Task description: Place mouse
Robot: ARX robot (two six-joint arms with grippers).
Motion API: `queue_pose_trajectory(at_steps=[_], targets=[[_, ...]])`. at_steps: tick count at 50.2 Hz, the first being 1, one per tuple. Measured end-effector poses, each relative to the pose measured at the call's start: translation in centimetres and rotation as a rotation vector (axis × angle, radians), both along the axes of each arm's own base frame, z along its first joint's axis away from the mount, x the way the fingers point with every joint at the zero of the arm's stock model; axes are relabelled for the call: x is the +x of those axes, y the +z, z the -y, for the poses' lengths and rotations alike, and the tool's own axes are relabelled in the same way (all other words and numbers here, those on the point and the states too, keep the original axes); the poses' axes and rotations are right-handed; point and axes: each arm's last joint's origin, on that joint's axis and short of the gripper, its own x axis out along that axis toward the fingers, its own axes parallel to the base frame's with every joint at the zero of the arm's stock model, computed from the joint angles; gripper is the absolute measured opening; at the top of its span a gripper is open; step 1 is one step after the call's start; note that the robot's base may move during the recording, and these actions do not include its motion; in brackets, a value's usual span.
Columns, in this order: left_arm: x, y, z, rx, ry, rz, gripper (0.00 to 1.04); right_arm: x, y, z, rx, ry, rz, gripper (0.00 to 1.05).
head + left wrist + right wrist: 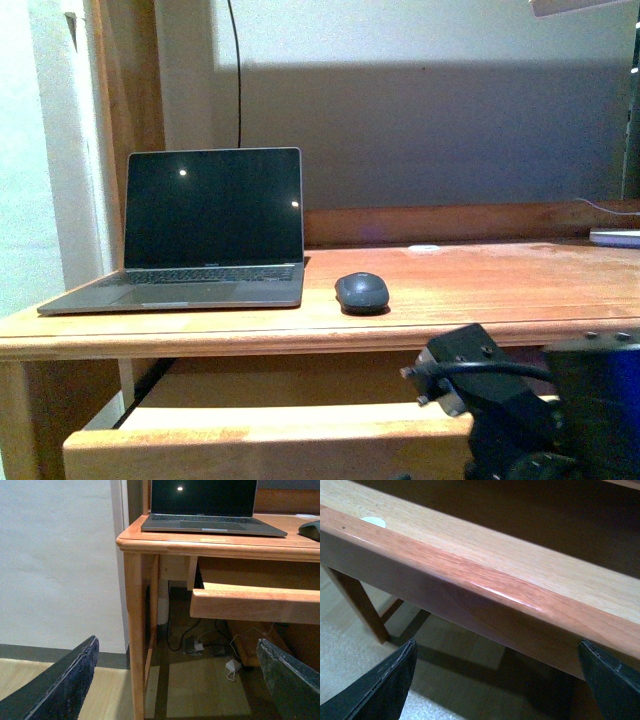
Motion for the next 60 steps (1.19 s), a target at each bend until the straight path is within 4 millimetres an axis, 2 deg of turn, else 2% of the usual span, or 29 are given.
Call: queue_pose_trajectory(at_steps=[11, 20, 27, 35, 40, 44, 47, 51, 60], targets=[[0.0, 0.0, 0.0, 0.0, 0.0, 0.0, 0.97, 4.3, 0.4, -3.6, 0.002, -0.056, -0.001, 0.97], [0.0, 0.0, 0.0, 0.0, 0.0, 0.0, 0.97, 7.1, 0.9, -6.0, 0.006, -0.097, 0.013, 0.97], [0.0, 0.0, 0.0, 0.0, 0.0, 0.0, 0.97, 7.3, 1.0, -6.7, 0.024, -0.131, 0.003, 0.97], [0.0, 0.0, 0.0, 0.0, 0.0, 0.001, 0.97, 6.9, 1.3, -6.1, 0.079, -0.092, 0.004, 0.97], [0.0, 0.0, 0.0, 0.0, 0.0, 0.001, 0.97, 4.8, 2.7, -3.5, 0.138, -0.086, -0.007, 0.97], [0.0, 0.0, 0.0, 0.0, 0.0, 0.001, 0.97, 2.3, 4.5, -0.2, 0.207, -0.104, -0.012, 0.97], [0.0, 0.0, 0.0, 0.0, 0.0, 0.001, 0.97, -0.3, 5.4, 3.3, 0.268, -0.138, -0.028, 0.97], [0.0, 0.0, 0.0, 0.0, 0.0, 0.001, 0.97, -3.6, 5.5, 7.0, 0.327, -0.182, -0.06, 0.97], [0.0, 0.0, 0.0, 0.0, 0.0, 0.001, 0.97, -11.8, 4.1, 13.5, 0.424, -0.263, -0.121, 0.97]])
